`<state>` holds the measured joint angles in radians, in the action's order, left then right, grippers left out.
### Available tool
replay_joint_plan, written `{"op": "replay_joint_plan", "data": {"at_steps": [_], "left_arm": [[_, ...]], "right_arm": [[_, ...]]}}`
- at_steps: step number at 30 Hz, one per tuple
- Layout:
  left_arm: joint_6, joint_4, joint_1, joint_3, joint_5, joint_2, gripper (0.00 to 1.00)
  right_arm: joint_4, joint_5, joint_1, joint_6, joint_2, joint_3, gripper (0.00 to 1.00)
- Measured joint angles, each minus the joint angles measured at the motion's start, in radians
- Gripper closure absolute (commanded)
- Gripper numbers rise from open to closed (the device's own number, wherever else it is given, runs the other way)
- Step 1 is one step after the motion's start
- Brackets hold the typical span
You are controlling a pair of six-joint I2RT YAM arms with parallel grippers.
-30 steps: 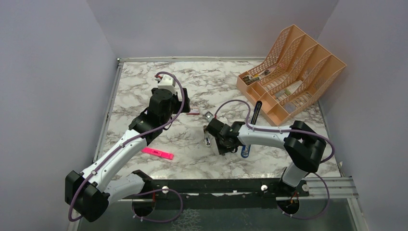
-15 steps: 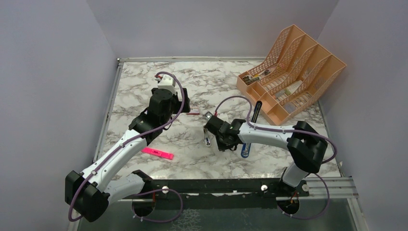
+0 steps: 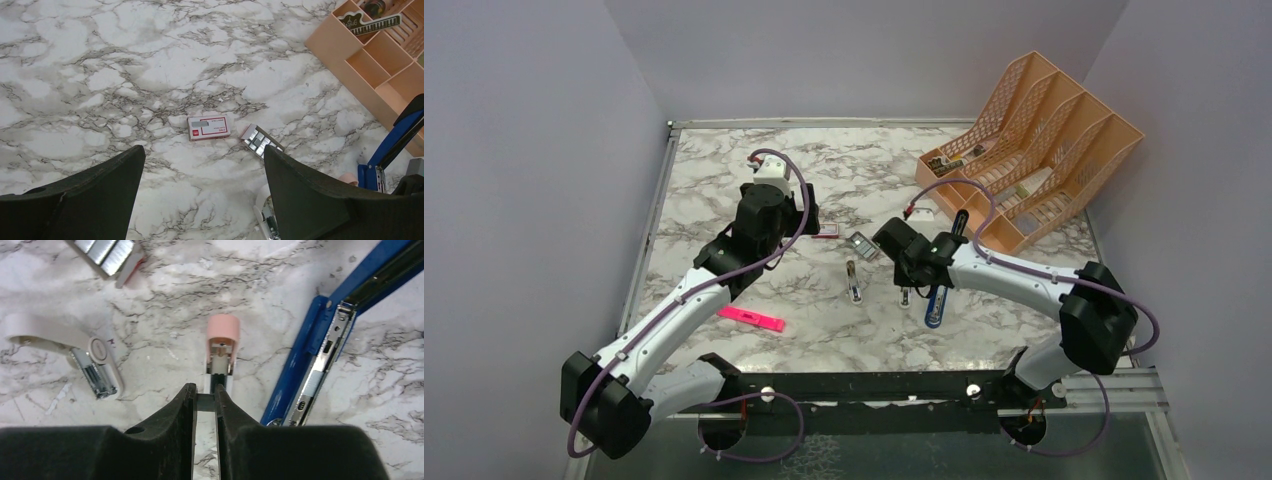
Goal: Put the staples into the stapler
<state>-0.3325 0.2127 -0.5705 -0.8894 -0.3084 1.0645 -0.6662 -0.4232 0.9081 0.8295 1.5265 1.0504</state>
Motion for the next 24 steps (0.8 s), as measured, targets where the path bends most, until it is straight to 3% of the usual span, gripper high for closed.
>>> {"op": "replay_joint_plan", "data": {"at_steps": [24], "left_arm": [[0.0,0.001,0.0,0.002,0.001,0.017,0.11]], "right_arm": [[0.033,-0.001,-0.033,0.055,0.035,-0.069,0.77]]}}
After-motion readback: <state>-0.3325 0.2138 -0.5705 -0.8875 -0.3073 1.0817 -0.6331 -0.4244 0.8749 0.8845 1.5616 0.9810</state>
